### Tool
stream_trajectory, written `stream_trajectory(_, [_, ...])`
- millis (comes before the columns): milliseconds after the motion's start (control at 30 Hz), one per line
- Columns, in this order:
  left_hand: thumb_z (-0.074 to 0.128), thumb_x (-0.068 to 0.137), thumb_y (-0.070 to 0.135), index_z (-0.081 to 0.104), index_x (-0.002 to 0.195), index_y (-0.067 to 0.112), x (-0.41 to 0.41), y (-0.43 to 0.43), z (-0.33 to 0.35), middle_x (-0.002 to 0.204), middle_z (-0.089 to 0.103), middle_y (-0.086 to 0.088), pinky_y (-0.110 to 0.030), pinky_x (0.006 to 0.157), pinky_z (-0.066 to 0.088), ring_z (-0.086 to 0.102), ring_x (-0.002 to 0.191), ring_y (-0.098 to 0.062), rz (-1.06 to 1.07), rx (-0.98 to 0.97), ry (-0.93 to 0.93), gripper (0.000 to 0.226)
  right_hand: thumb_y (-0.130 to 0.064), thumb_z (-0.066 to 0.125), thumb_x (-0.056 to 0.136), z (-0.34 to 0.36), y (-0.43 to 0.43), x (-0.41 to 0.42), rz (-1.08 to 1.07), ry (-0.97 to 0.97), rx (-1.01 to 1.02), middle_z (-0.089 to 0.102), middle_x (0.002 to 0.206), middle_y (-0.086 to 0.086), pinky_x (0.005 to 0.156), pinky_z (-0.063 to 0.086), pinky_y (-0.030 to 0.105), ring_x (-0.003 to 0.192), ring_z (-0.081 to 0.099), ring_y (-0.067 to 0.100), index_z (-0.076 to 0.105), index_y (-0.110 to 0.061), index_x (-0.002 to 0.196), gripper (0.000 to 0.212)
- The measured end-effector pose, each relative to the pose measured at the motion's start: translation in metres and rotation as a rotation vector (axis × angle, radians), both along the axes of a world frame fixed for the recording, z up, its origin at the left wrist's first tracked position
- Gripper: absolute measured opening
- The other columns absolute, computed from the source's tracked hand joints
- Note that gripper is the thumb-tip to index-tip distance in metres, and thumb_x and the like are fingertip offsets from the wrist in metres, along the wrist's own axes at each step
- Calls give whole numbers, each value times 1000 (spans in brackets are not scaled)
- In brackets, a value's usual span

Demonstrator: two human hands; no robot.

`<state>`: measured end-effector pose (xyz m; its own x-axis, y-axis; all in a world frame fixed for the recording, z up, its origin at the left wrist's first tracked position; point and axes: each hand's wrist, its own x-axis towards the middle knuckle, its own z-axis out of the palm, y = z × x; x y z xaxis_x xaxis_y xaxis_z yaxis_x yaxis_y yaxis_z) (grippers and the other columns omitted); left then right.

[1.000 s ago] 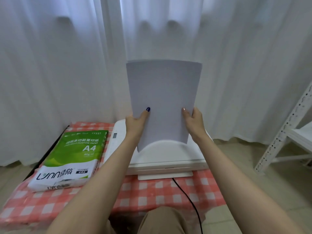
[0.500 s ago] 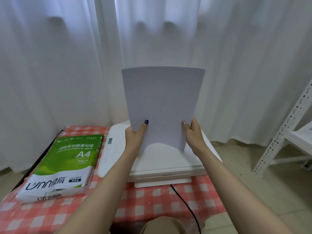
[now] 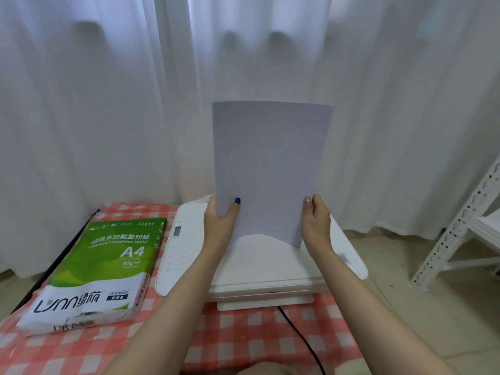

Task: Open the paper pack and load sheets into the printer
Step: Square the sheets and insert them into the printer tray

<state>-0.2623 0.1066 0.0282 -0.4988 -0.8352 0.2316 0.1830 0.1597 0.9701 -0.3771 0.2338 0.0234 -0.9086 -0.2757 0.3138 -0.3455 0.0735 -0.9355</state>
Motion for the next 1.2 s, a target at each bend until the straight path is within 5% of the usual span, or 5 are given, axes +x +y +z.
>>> stream_trajectory(133, [46,96,22,50,88,16,13,-15,-9,72,52,9,-6,53,38,50,58,7,98,-162,-27,12,-13,42,97,2,4,-14,23,54,55,26,59,-5,55,20,29,57,21,11,26,-19,61,39])
stream_trajectory(367, [59,90,13,69,100,1,25,-41,-16,85,62,4,-14,70,44,58,81,-17,225,-352,-112,19,-20,56,87,8,2,-30,75,-9,59,66,75,9,80,54,51,74,61,27,66,-17,75,16])
stream_trajectory(533, [66,84,16,71,101,6,13,-56,-2,89,70,-2,-1,63,44,60,67,10,216,-228,-124,21,-13,66,84,23,-3,-39,34,-77,21,70,81,6,84,56,49,79,65,21,69,-16,87,5])
stream_trajectory(767, [64,85,18,70,103,3,-32,-86,61,91,68,-6,-18,76,39,59,83,-16,299,-304,-166,23,-18,69,82,81,-46,-69,-108,2,63,73,106,10,84,44,21,97,66,18,72,-6,107,27])
stream_trajectory(1200, [66,83,19,72,89,11,-97,-137,67,64,66,7,-24,73,50,70,73,-20,269,-115,-157,11,-23,70,78,79,-97,-127,-162,-20,18,71,74,3,87,54,44,82,71,28,76,-15,90,15])
